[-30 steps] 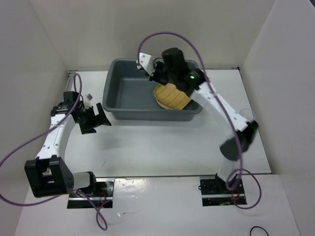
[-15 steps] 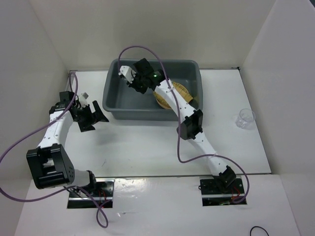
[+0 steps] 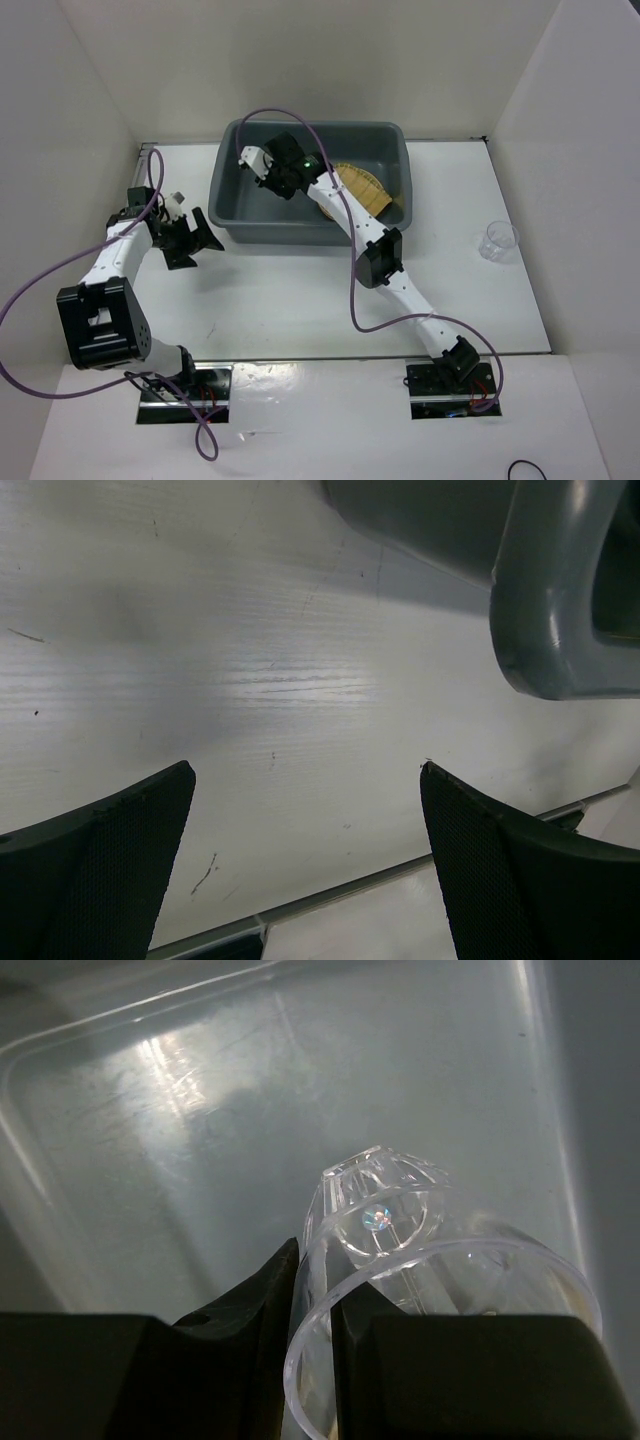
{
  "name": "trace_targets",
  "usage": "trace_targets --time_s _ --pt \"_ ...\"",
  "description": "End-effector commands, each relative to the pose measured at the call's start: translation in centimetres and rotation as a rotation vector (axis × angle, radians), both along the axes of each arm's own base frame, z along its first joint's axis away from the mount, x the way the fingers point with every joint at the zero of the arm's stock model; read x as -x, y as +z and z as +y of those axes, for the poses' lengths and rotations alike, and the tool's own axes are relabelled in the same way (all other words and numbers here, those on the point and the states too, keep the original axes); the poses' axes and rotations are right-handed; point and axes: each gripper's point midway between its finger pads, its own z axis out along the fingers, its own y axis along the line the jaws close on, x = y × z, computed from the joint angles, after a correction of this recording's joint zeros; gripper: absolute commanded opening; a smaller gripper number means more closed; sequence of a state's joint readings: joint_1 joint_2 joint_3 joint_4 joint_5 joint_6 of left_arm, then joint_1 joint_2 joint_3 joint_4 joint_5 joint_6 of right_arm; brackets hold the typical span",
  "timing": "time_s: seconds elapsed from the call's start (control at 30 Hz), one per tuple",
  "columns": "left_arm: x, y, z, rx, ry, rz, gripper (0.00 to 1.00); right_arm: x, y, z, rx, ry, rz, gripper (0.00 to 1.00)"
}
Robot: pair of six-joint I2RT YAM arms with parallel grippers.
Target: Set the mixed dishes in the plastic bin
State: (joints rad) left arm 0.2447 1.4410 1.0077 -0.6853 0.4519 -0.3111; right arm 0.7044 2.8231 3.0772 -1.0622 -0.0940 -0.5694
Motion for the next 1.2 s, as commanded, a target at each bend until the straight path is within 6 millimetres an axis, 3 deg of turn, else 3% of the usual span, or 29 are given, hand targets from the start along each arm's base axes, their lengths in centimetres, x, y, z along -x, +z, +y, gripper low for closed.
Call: trace_targets --time_s 0.0,0.07,0.17,0.2,0.23,0.3,0.4,0.43,0.47,0.57,0.63,0.7,0.73,0.8,0.83,0.87,0.9,0.93,0.97,1.03,1.07,1.1,1.13,1.17 --pt "-0.4 0.3 -0.3 0.006 -0.044 -0.039 1.0 -1.9 4.2 0.7 -0.079 -0.031 -0.129 0.23" --pt "-0.4 0.3 -0.3 0.006 -0.044 -0.039 1.0 -2.4 4.5 0.7 -0.08 -0.037 -0.156 0.24" --pt "-0.4 0.3 -0.3 0.006 -0.044 -0.039 1.0 -2.8 4.0 0.3 -0.047 -0.044 -0.173 0.37" --pt "-0.4 -0.1 -0.3 0.009 -0.043 -0.027 1.0 -2.8 3.9 0.0 -0.03 -0.045 -0.173 0.43" --pt "-0.4 -0.1 -0.3 0.009 -0.043 -0.027 1.0 -2.9 3.9 -0.1 -0.026 -0.051 -0.177 0.56" --pt "-0.4 -0.4 0.4 -0.032 -0.026 -0.016 1.0 -4.4 4.7 -1.2 -0.013 -0.114 -0.233 0.56" --pt "-0.4 -1.0 1.5 -0.091 -0.001 0.012 1.0 -6.5 11.2 -3.1 -0.121 -0.215 -0.351 0.58" --pt "-0.4 -1.0 1.5 -0.091 -0.001 0.013 1.0 -6.4 15.7 -4.2 -0.194 -0.263 -0.391 0.58" --pt "-0.4 -0.8 1.7 -0.103 0.004 0.006 1.0 -6.4 17.7 -5.6 -0.221 -0.302 -0.402 0.67" --pt "-0.4 -0.3 2.1 -0.124 0.032 -0.005 1.0 -6.7 21.0 -12.4 -0.234 -0.47 -0.377 0.76" --pt "-0.6 0.0 2.3 -0.138 0.049 -0.021 1.0 -6.5 18.0 -19.3 -0.111 -0.639 -0.263 0.79" --pt "-0.6 0.0 2.5 -0.146 0.053 -0.019 1.0 -5.1 15.7 -24.5 -0.028 -0.759 -0.141 0.81" --pt "-0.6 0.0 2.5 -0.142 0.06 -0.016 1.0 -4.9 16.4 -28.8 0.001 -0.835 -0.127 0.83" --pt "-0.6 0.0 2.6 -0.15 0.064 -0.014 1.0 -5.3 17.5 -33.0 0.043 -0.933 -0.172 0.83" --pt "-0.6 0.0 2.6 -0.15 0.064 -0.014 1.0 -5.2 16.8 -36.2 0.095 -0.982 -0.155 0.83" --pt "-0.6 0.0 2.6 -0.15 0.064 -0.014 1.0 -4.5 17.2 -37.7 0.116 -1.012 -0.148 0.83" --pt "-0.6 0.0 2.6 -0.15 0.064 -0.014 1.0 -3.7 16.3 -39.0 0.162 -1.009 -0.1 0.83" --pt "-0.6 -0.4 2.6 -0.148 0.063 -0.002 1.0 -2.4 12.4 -40.4 0.202 -0.977 0.047 0.83" --pt "-0.6 -0.4 2.6 -0.148 0.063 -0.002 1.0 -1.1 13.4 -40.9 0.158 -0.966 0.074 0.83" --pt "-0.6 -0.7 2.9 -0.157 0.079 0.014 1.0 1.1 11.1 -42.4 0.163 -0.98 0.187 0.83" --pt "-0.6 -0.7 2.9 -0.158 0.079 0.014 1.0 2.1 11.2 -43.5 0.168 -1.0 0.2 0.83" --pt "-0.6 -0.7 2.9 -0.158 0.079 0.014 1.0 3.6 13.5 -43.6 0.158 -0.991 0.165 0.83" --pt "-0.3 -1.1 3.0 -0.165 0.082 0.035 1.0 4.6 11.8 -43.8 0.162 -0.977 0.209 0.83" --pt "-0.3 -1.1 3.1 -0.168 0.095 0.04 1.0 5.2 11.7 -43.9 0.171 -0.955 0.192 0.83"
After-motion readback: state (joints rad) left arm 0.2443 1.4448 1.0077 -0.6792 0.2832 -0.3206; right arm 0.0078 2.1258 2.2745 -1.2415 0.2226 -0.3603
